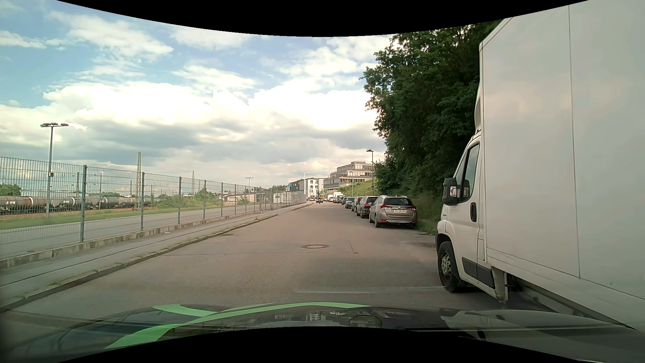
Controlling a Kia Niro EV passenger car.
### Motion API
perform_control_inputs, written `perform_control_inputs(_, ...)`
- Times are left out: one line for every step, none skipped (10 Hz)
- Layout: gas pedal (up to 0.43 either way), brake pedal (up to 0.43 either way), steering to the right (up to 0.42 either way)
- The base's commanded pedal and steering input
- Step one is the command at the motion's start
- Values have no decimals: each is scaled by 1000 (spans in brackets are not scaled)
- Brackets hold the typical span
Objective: Follow the waypoints while adhering to traffic rules and regulations
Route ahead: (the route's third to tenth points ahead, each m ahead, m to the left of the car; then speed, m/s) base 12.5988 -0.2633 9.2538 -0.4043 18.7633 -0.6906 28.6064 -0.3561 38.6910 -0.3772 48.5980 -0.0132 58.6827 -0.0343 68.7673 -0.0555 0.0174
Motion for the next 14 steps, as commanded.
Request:
perform_control_inputs(0, 476, 224)
perform_control_inputs(0, 482, 263)
perform_control_inputs(0, 482, 302)
perform_control_inputs(0, 482, 350)
perform_control_inputs(0, 488, 402)
perform_control_inputs(0, 488, 444)
perform_control_inputs(0, 488, 483)
perform_control_inputs(0, 488, 526)
perform_control_inputs(0, 494, 569)
perform_control_inputs(0, 494, 612)
perform_control_inputs(0, 494, 650)
perform_control_inputs(0, 494, 685)
perform_control_inputs(0, 500, 719)
perform_control_inputs(0, 494, 765)
